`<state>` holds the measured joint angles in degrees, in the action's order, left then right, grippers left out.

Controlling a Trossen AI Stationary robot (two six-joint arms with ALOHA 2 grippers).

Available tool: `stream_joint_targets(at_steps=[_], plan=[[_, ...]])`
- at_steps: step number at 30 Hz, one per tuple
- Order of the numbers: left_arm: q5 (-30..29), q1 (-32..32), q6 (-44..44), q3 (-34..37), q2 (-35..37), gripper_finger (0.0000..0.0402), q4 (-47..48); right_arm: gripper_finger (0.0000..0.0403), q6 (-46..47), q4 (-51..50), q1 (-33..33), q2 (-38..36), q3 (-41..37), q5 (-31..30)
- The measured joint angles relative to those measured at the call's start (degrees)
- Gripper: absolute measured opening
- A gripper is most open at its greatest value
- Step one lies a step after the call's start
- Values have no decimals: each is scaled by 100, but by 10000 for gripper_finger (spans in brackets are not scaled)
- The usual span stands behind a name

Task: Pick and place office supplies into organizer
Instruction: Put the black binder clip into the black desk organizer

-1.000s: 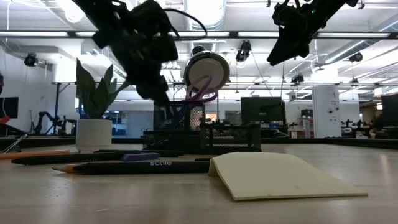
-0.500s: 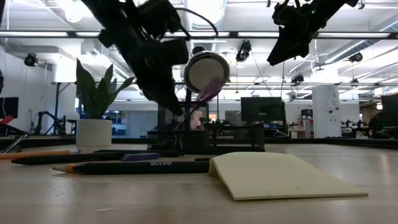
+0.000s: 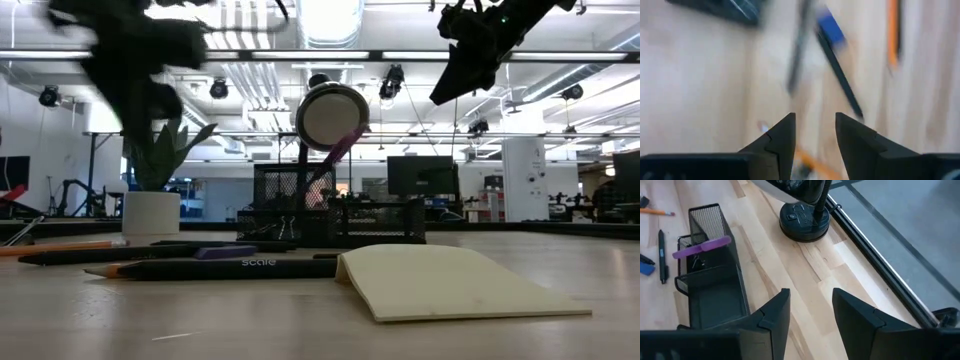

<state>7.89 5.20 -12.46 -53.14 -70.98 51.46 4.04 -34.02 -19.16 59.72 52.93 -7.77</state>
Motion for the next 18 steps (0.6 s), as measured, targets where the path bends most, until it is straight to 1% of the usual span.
stream_joint_targets(at_steps=[2, 3, 6, 10, 13, 18], plan=[[120, 134, 250, 130, 256, 112, 458, 141, -130, 28, 0, 0, 0, -19], [189, 139, 239, 202, 340, 110, 682, 141, -150, 35, 0, 0, 0, -20], [262, 91, -56, 505, 610, 103, 970, 138, -167, 33, 0, 3, 0, -22], [469, 43, -192, 927, 741, 96, 626, 137, -160, 35, 0, 55, 0, -26], [668, 45, 44, 1182, 645, 96, 340, 139, -127, 31, 0, 126, -2, -26], [518, 5, 272, 1421, 353, 95, 316, 135, -121, 15, 0, 255, -2, -26]])
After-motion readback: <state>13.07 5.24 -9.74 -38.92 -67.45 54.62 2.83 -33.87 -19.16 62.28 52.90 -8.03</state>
